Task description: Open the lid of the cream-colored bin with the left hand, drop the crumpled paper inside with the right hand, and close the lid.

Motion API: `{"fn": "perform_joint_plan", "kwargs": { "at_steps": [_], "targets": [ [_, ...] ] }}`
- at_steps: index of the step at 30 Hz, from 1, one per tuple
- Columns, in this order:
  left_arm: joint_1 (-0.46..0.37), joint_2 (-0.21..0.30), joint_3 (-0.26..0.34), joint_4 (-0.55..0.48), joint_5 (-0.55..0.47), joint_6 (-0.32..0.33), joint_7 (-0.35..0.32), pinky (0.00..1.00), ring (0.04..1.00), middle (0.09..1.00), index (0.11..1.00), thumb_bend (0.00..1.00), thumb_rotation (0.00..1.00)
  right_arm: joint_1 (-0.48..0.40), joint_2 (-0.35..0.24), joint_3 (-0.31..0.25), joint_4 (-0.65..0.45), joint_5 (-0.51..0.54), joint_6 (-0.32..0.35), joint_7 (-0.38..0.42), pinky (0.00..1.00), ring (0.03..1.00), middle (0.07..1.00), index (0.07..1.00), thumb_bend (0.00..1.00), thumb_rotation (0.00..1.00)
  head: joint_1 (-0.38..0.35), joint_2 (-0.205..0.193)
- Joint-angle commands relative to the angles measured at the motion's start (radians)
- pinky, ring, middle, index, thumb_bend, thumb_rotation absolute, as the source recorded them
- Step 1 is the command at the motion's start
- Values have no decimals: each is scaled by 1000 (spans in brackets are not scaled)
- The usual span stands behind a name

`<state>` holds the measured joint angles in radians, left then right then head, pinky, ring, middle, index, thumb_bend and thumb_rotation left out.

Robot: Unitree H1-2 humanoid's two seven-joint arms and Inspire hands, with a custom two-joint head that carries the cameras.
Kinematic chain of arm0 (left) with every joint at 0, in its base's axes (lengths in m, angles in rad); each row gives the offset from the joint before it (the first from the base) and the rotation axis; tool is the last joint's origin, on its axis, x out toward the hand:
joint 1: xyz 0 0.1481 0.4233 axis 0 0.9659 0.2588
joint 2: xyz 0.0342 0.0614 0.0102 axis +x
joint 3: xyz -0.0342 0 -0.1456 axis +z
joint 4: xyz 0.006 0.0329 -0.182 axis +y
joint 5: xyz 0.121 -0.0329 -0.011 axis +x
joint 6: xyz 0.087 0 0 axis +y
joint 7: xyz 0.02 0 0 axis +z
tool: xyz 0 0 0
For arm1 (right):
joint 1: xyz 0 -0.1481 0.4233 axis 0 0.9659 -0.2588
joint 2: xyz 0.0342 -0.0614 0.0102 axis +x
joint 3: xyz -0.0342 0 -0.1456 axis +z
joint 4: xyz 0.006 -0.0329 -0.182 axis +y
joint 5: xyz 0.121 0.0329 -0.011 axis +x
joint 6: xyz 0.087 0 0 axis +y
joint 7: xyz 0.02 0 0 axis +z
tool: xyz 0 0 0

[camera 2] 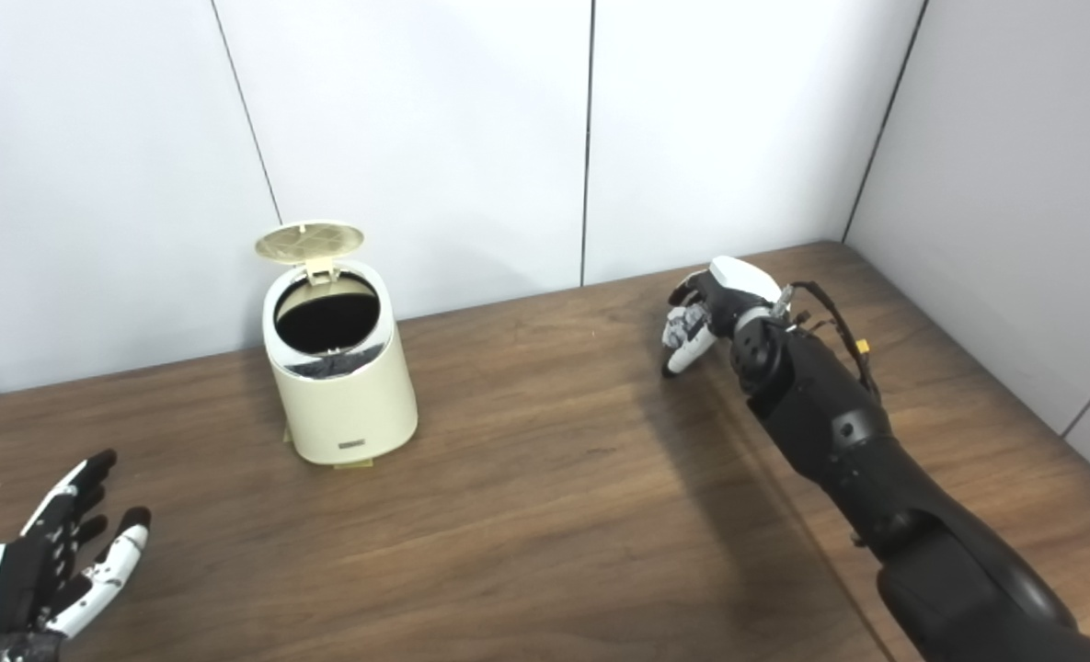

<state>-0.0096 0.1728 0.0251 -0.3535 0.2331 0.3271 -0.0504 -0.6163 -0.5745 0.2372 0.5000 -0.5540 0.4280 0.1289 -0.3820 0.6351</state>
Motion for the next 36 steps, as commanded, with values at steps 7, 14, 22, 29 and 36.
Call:
{"fn": "perform_joint_plan", "kwargs": {
  "at_steps": [7, 14, 22, 29, 36],
  "targets": [
    [-23, 21, 24, -41, -13, -14, -4, 921, 961, 962, 929, 325, 292, -34, -41, -11, -11, -23, -25, -32, 602, 659, 717, 721, 811, 0, -2, 7],
    [-21, 27, 26, -39, -21, -18, -4, 937, 965, 960, 926, 328, 301, -22, -46, 5, -22, -56, -26, -43, 598, 650, 695, 658, 808, 0, -3, 13],
    [-20, 31, 26, -36, -22, -19, -5, 956, 976, 969, 937, 322, 310, -6, -24, -37, -9, -40, -65, -129, 338, 409, 492, 516, 501, 0, -6, 14],
    [-18, 33, 20, -29, -16, -25, -2, 938, 964, 961, 930, 329, 310, 10, -21, -40, -35, -43, -69, -158, 306, 408, 492, 522, 496, 0, -1, 13],
    [-10, 27, 16, -27, -12, -37, 6, 906, 944, 946, 916, 352, 330, 54, -31, -54, -165, -48, -159, -188, 290, 406, 515, 524, 493, 0, 34, 10]
  ]
}}
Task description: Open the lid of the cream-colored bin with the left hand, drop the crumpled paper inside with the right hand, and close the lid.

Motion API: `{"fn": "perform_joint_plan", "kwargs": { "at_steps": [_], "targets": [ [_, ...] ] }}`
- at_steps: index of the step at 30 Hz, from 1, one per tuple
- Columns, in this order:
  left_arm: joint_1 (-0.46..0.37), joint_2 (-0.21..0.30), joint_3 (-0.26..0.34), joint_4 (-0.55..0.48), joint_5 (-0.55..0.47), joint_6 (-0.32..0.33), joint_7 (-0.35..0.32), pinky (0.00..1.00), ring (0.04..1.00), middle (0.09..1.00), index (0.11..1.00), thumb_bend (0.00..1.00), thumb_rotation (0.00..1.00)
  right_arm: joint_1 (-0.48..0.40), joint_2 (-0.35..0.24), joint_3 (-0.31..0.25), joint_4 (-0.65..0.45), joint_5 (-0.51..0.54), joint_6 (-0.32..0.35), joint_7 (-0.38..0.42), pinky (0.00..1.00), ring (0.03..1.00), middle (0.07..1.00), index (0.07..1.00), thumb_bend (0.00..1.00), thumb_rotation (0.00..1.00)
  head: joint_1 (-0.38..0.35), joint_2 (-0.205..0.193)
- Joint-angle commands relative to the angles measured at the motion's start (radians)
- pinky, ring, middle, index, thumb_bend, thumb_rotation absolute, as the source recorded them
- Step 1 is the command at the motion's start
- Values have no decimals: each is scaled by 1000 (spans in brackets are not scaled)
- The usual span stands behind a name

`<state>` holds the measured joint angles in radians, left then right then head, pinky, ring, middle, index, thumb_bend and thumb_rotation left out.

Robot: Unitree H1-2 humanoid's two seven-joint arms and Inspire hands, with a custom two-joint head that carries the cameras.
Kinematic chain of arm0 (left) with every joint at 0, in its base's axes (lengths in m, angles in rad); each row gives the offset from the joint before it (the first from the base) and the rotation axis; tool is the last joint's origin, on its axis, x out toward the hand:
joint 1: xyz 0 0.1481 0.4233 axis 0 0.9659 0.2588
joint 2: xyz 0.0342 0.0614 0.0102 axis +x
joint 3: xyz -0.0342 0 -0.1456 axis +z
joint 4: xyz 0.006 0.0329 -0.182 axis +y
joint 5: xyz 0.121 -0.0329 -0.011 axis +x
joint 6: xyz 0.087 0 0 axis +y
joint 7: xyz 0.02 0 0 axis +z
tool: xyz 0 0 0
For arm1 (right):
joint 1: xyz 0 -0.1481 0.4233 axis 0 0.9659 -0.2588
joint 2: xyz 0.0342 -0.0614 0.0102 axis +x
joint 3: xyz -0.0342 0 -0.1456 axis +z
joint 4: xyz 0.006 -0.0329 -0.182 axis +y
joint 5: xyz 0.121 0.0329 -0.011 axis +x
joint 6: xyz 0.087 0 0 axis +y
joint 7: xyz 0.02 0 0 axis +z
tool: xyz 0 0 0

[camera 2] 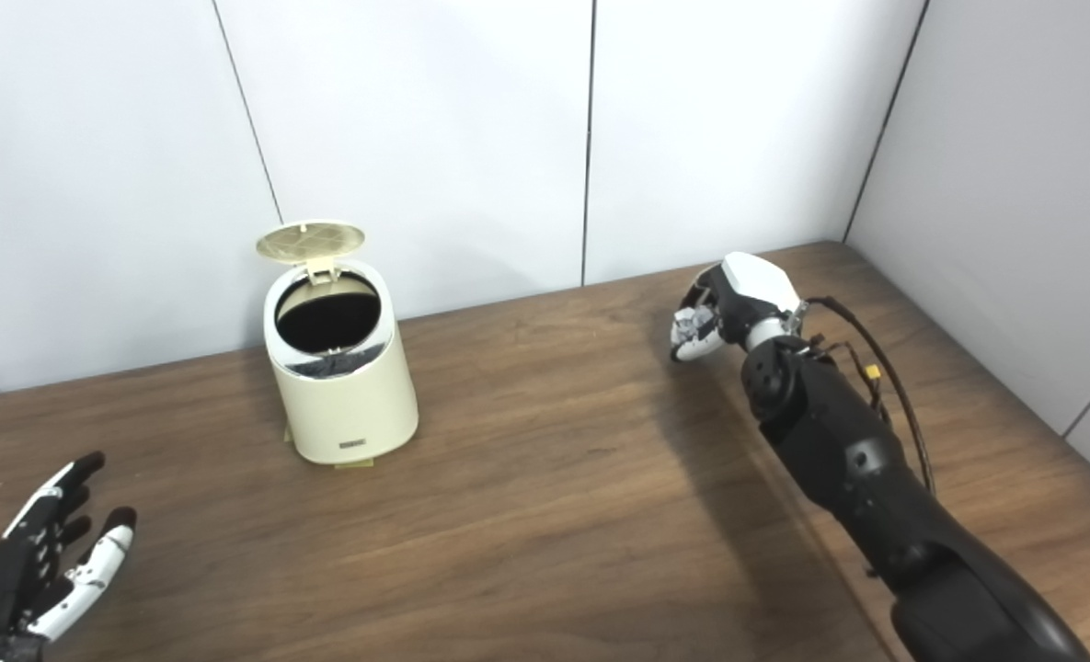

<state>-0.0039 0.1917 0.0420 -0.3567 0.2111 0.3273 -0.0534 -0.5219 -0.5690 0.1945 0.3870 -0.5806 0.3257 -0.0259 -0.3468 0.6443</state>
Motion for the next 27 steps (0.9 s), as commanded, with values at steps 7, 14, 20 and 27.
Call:
{"fn": "perform_joint_plan", "kwargs": {
  "at_steps": [7, 14, 20, 27],
  "targets": [
    [-3, 5, -15, -2, 5, -78, 9, 924, 956, 952, 909, 349, 262, 5, -37, -11, -271, -65, -152, -24, 317, 398, 503, 493, 498, 0, 115, -1],
    [9, -24, -20, 41, 3, -89, 24, 917, 947, 940, 897, 443, 384, 7, 28, -11, -512, -56, -116, 96, 366, 401, 505, 512, 500, 0, 216, -6],
    [16, -40, -12, 85, 4, -131, 43, 928, 947, 944, 909, 472, 465, -31, 138, 0, -618, -65, -82, 168, 361, 383, 502, 511, 498, 0, 262, -18],
    [14, -47, -15, 105, 9, -156, 47, 923, 940, 937, 907, 491, 492, -69, 241, 24, -617, -93, -104, 173, 376, 386, 502, 508, 499, 0, 306, -31]
  ]
}}
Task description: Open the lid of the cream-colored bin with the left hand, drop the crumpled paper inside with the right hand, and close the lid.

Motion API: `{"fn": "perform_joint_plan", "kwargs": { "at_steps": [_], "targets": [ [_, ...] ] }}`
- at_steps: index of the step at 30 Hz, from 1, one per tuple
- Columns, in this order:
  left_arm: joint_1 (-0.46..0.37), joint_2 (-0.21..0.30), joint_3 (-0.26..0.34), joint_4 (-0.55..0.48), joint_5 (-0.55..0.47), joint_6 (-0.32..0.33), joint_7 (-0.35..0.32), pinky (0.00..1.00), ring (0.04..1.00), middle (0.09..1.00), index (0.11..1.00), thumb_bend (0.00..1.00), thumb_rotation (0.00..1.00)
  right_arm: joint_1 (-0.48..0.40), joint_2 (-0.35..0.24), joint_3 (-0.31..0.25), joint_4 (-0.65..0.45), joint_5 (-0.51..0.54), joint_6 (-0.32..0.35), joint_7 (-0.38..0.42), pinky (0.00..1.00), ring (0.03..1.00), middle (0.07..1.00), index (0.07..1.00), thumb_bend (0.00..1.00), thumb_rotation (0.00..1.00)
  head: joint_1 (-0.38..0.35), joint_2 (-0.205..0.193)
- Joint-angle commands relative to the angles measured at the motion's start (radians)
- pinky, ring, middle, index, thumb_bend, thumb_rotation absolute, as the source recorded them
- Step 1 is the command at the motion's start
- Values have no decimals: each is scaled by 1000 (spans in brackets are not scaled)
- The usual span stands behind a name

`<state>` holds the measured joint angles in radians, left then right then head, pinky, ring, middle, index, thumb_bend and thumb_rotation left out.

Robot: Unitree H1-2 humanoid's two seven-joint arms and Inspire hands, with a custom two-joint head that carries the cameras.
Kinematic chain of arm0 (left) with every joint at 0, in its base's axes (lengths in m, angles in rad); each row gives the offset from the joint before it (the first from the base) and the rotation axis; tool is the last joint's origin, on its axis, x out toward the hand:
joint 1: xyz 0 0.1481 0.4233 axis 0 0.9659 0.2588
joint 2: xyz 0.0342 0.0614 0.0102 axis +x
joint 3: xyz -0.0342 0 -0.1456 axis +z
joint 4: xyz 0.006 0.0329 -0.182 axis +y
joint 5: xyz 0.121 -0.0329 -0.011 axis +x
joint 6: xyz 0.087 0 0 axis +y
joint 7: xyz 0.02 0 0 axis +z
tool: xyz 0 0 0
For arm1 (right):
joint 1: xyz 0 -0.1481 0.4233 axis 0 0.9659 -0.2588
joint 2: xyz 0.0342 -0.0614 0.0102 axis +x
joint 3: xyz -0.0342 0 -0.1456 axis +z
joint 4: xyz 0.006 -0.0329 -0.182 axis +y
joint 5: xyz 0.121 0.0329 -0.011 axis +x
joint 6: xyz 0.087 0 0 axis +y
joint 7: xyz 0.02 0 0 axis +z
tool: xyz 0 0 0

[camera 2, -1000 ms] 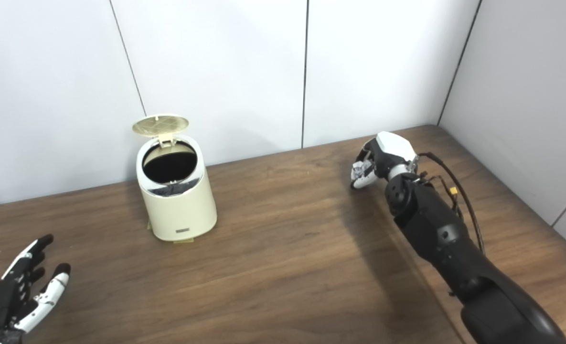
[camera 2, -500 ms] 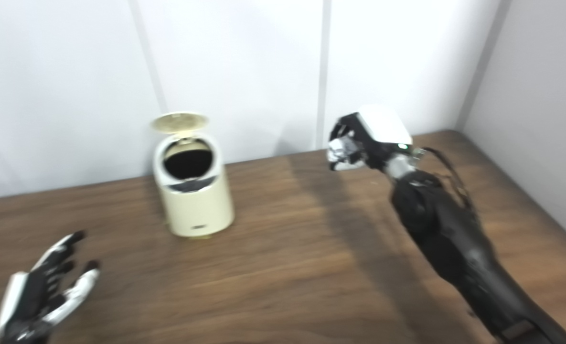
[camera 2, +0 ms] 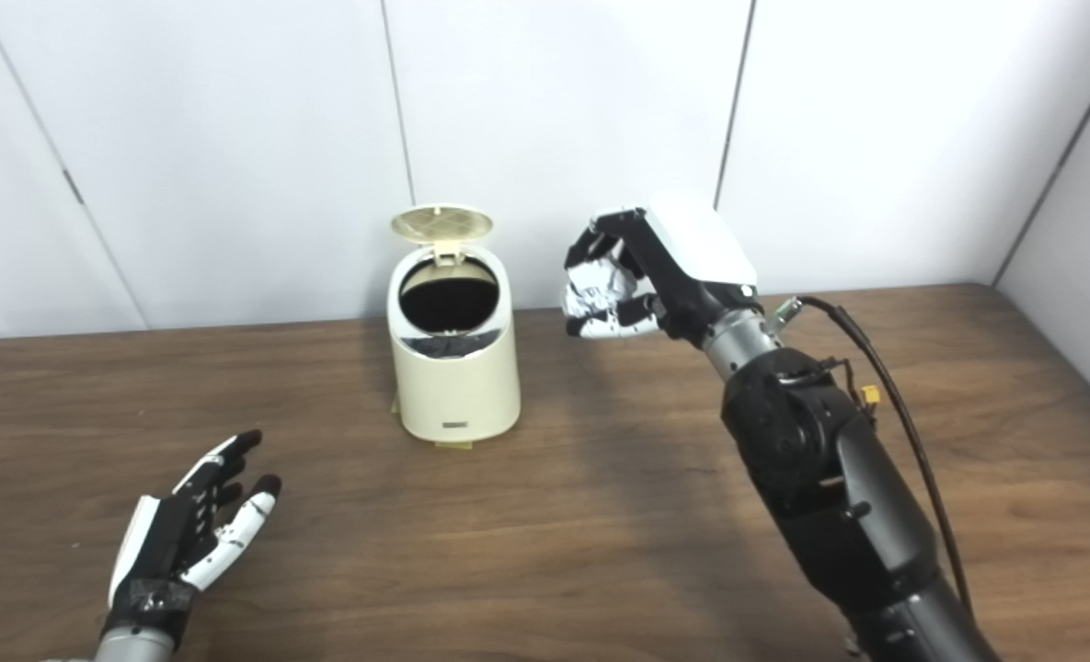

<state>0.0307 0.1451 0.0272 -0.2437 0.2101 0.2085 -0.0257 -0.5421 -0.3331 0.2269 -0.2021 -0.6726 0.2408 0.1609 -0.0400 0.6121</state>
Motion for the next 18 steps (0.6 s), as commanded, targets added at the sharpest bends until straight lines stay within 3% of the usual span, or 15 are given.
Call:
{"fn": "perform_joint_plan", "kwargs": {
  "at_steps": [1, 4, 7, 8, 12, 18],
  "targets": [
    [-20, -2, -2, -7, 12, -39, 21, 922, 939, 937, 908, 490, 493, -51, 19, -8, -25, 0, -20, -15, 363, 386, 502, 508, 498, 0, 4, -1],
    [-17, -5, -9, -1, 14, -49, 25, 920, 940, 938, 910, 502, 500, -56, 53, -8, -12, -2, -36, -29, 364, 386, 503, 514, 498, 0, 14, -5],
    [-13, -9, -15, 3, 13, -57, 30, 924, 944, 940, 911, 508, 500, -67, 77, -2, 8, -17, -65, -49, 431, 379, 504, 522, 498, 0, 29, -12],
    [-12, -11, -17, 3, 11, -57, 32, 927, 946, 941, 911, 515, 501, -72, 86, 0, 13, -19, -70, -53, 566, 378, 504, 524, 507, 0, 31, -13],
    [-8, -18, -21, 1, 15, -57, 38, 931, 950, 944, 912, 513, 493, -94, 125, 3, 58, -5, -101, -73, 340, 399, 521, 517, 499, 0, 37, -16],
    [-8, -22, -24, 5, 17, -61, 45, 918, 942, 938, 911, 515, 492, -129, 171, 8, 146, -1, -150, -117, 299, 390, 507, 539, 491, 0, 37, -19]
  ]
}}
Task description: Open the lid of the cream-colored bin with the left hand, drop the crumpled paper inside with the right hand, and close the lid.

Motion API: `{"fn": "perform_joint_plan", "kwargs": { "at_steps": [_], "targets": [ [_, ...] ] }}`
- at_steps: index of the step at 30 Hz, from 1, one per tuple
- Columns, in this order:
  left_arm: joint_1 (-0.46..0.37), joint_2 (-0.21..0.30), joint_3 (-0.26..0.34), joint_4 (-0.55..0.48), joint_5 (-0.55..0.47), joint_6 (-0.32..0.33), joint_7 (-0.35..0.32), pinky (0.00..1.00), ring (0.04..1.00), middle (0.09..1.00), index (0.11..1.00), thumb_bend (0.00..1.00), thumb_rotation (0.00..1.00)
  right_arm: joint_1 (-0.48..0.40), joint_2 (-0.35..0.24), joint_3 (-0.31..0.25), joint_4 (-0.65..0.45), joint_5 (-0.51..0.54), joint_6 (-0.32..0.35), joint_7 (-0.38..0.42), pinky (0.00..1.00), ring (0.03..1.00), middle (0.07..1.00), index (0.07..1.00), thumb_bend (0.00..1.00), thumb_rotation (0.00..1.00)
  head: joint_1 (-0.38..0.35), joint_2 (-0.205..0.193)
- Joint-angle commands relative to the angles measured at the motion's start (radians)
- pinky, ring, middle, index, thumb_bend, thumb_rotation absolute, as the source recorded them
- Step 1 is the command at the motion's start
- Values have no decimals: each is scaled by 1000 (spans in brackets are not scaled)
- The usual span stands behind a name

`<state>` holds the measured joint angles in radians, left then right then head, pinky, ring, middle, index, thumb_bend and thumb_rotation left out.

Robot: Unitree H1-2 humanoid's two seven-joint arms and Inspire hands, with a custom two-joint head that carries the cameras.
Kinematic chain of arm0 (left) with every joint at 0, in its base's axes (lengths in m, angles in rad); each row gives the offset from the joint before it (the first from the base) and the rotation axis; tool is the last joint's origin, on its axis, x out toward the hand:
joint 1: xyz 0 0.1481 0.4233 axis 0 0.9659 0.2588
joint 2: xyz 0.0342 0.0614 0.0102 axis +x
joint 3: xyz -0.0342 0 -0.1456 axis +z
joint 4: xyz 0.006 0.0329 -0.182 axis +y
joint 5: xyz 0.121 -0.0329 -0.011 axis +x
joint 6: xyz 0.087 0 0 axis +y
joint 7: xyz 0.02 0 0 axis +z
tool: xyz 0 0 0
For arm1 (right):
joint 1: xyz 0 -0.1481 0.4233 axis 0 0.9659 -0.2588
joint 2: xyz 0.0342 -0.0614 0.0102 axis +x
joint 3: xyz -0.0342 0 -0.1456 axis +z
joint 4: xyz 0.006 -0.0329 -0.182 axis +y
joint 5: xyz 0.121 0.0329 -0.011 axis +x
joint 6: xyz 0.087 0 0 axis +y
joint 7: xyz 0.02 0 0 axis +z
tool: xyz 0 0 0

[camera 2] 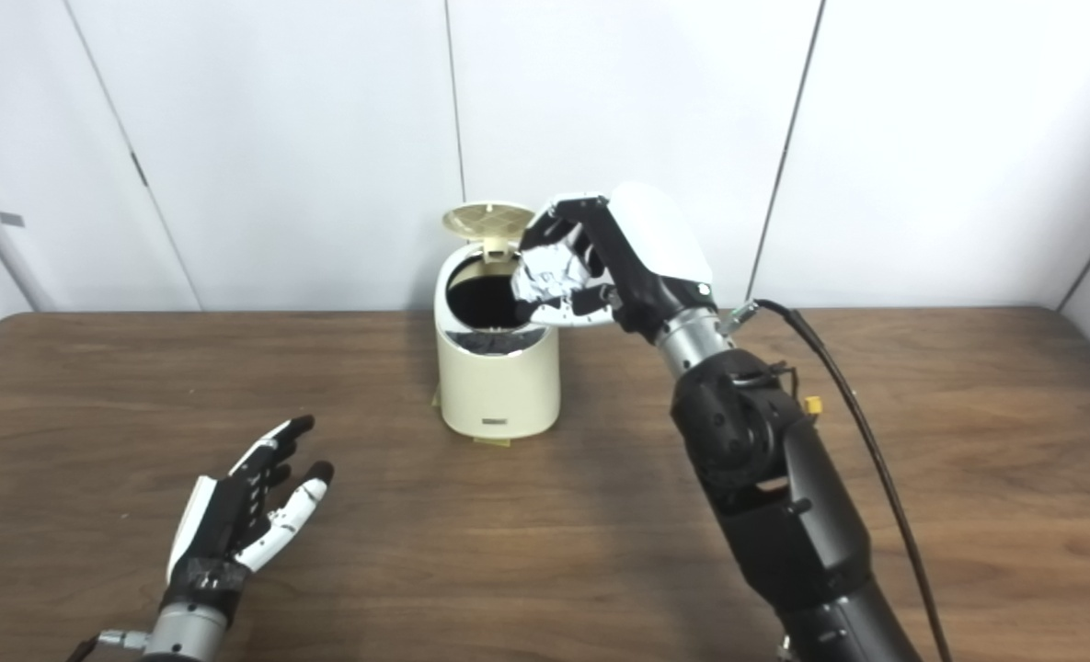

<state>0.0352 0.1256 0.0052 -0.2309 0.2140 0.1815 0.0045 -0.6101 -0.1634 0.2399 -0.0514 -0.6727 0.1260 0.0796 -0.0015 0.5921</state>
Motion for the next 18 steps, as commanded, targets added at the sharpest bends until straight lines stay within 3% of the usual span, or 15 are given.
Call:
{"fn": "perform_joint_plan", "kwargs": {
  "at_steps": [1, 18],
  "targets": [
    [-14, -2, -2, -6, 12, -35, 15, 920, 944, 940, 912, 514, 492, -67, 7, -4, 9, -4, -39, -42, 297, 388, 504, 541, 491, 0, -1, 1],
    [-16, -4, 3, -21, 8, -28, 15, 906, 933, 932, 905, 517, 476, -134, 88, 23, 179, -36, -30, -114, 297, 383, 499, 546, 490, 0, -8, 11]
  ]
}}
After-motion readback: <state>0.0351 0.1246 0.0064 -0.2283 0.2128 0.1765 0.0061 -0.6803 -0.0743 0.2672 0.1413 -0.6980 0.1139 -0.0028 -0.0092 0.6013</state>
